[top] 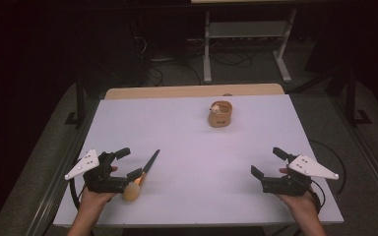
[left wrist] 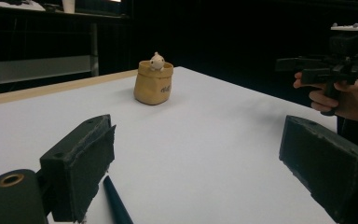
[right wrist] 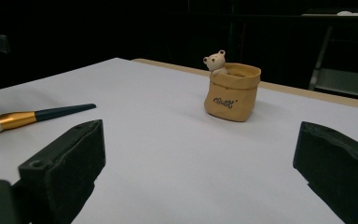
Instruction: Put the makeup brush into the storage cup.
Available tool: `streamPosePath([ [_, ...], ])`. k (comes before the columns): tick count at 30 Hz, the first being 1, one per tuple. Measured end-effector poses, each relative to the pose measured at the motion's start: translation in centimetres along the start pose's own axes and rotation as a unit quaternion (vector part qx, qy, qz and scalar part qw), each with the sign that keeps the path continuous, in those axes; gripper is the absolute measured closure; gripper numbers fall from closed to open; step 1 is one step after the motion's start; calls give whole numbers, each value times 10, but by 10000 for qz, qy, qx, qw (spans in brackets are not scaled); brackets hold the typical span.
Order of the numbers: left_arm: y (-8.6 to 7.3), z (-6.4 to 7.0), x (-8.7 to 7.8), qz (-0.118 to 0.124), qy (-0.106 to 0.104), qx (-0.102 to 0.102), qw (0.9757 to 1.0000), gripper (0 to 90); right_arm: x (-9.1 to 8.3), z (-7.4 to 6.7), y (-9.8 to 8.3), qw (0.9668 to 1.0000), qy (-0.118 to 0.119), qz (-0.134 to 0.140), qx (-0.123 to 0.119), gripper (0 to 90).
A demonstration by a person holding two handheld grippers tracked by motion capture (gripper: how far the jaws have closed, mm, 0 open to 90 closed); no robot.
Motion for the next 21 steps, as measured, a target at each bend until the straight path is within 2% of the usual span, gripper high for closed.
streamPosePath([
  [10,1,1,6,-13,-40,6,10000,96,1,1,1,10000,-24,31,39,16],
  [16,3,1,11,-49,-32,71,10000,96,3,-1,0,10000,1,-2,-33,16],
  [18,5,1,13,-16,-50,12,10000,96,3,0,1,10000,-22,11,-39,16],
  [21,7,2,14,-30,-57,45,10000,96,2,1,1,10000,-37,16,-40,15],
])
Point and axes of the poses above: each handheld gripper's, and its own axes: x roughly forward along the jaws, y roughly out of its top, z roughly to its right, the point moved 10 cm from there along x, roughly forward along the jaws, and after that the axes turned 3 degrees about y, right-handed, at the moved point
